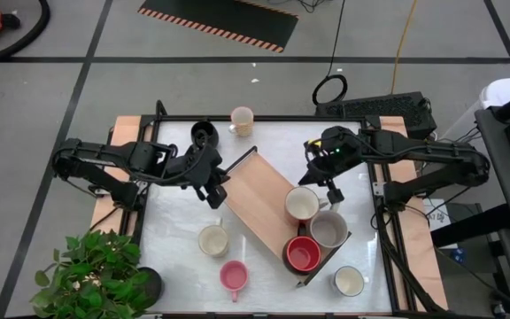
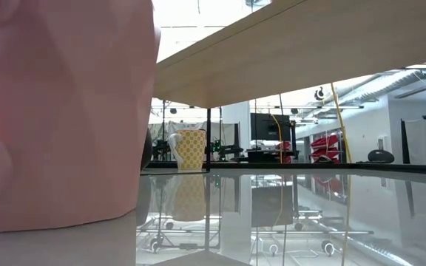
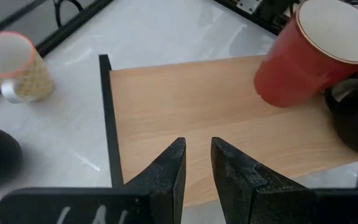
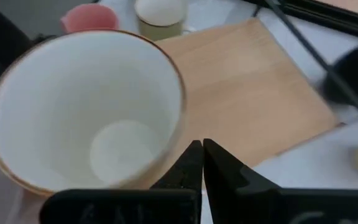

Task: Place coffee mugs
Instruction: Put the orange mug on the shelf, then put the green mug on the shelf, then put the pink mug on the shelf

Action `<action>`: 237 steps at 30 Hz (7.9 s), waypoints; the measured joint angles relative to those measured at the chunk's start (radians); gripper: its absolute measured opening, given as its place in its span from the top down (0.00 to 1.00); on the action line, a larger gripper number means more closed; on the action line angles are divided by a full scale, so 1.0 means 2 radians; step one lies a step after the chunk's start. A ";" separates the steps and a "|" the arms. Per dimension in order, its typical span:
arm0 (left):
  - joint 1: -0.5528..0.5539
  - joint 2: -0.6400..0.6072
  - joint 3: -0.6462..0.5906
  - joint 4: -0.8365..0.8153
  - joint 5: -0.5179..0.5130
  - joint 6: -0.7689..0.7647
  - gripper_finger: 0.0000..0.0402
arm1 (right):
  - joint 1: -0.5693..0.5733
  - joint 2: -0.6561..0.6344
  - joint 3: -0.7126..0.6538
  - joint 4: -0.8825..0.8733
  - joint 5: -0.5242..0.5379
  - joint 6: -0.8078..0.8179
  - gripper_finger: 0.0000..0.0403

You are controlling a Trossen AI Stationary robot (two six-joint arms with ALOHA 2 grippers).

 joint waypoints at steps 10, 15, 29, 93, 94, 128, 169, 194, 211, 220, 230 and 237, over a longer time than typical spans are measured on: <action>-0.064 0.017 0.000 -0.020 0.063 -0.013 0.80 | -0.023 -0.037 0.010 0.002 0.041 0.038 1.00; -0.116 0.033 0.000 -0.030 0.065 0.012 0.77 | -0.023 -0.057 0.010 0.002 0.065 0.070 1.00; -0.146 0.098 0.000 -0.029 0.153 0.096 0.34 | -0.023 -0.096 0.010 0.002 0.085 0.097 1.00; -0.159 0.158 0.160 -0.182 0.213 0.232 0.93 | -0.057 -0.110 0.009 -0.050 0.090 0.055 1.00; -0.157 0.158 0.175 -0.188 0.209 0.243 0.93 | -0.058 -0.110 0.009 -0.052 0.090 0.055 1.00; -0.101 0.263 0.325 -0.182 0.145 0.411 0.91 | -0.060 -0.132 0.009 -0.089 0.103 0.123 1.00; -0.095 0.294 0.326 -0.102 0.104 0.371 0.55 | -0.060 -0.139 0.009 -0.118 0.101 0.090 1.00; -0.088 0.214 0.285 -0.210 0.045 0.187 0.49 | -0.060 -0.151 0.001 -0.137 0.102 0.079 1.00; -0.079 0.215 0.136 -0.045 0.073 0.213 0.75 | -0.060 -0.152 -0.006 -0.125 0.102 0.059 1.00; -0.065 0.215 0.135 0.015 0.096 0.213 0.76 | -0.060 -0.152 -0.006 -0.125 0.102 0.054 1.00; -0.065 0.215 0.135 0.014 0.118 0.213 0.76 | -0.060 -0.152 -0.006 -0.125 0.103 0.054 1.00; -0.066 0.215 0.135 -0.001 0.134 0.152 0.76 | -0.060 -0.152 -0.006 -0.132 0.103 0.054 1.00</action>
